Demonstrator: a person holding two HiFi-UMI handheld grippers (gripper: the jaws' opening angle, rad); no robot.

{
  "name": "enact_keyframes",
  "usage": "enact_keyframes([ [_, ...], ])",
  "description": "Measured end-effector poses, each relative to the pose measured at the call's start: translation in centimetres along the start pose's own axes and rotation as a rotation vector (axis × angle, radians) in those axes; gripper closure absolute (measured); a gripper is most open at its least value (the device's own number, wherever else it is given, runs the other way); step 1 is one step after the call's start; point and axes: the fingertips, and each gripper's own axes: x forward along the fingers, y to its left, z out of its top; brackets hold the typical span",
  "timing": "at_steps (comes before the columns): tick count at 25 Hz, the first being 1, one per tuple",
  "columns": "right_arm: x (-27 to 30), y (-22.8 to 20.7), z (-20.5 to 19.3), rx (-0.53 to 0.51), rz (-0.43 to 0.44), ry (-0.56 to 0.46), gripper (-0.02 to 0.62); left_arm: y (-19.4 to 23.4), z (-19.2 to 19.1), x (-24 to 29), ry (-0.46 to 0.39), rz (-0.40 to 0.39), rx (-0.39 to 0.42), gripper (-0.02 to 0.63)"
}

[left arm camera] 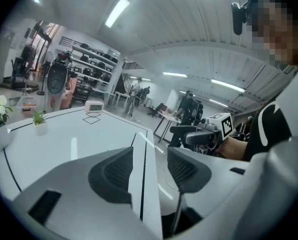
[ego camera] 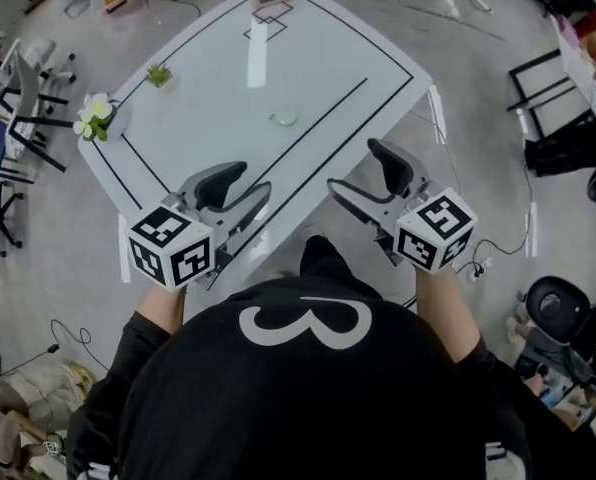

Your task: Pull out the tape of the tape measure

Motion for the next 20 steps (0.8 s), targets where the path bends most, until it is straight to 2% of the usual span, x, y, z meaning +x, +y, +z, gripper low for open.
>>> enact_keyframes([
  [11, 9.4, -5.4, -1.1, -0.176, 0.282, 0.217, 0.198, 5.1, 2.2, 2.3, -0.068, 0.291, -0.129, 0.400],
  [20, 15.6, -7.2, -4.9, -0.279, 0.412, 0.370, 0.198, 6.5, 1.7, 1.9, -0.105, 0.465, -0.187, 0.400],
])
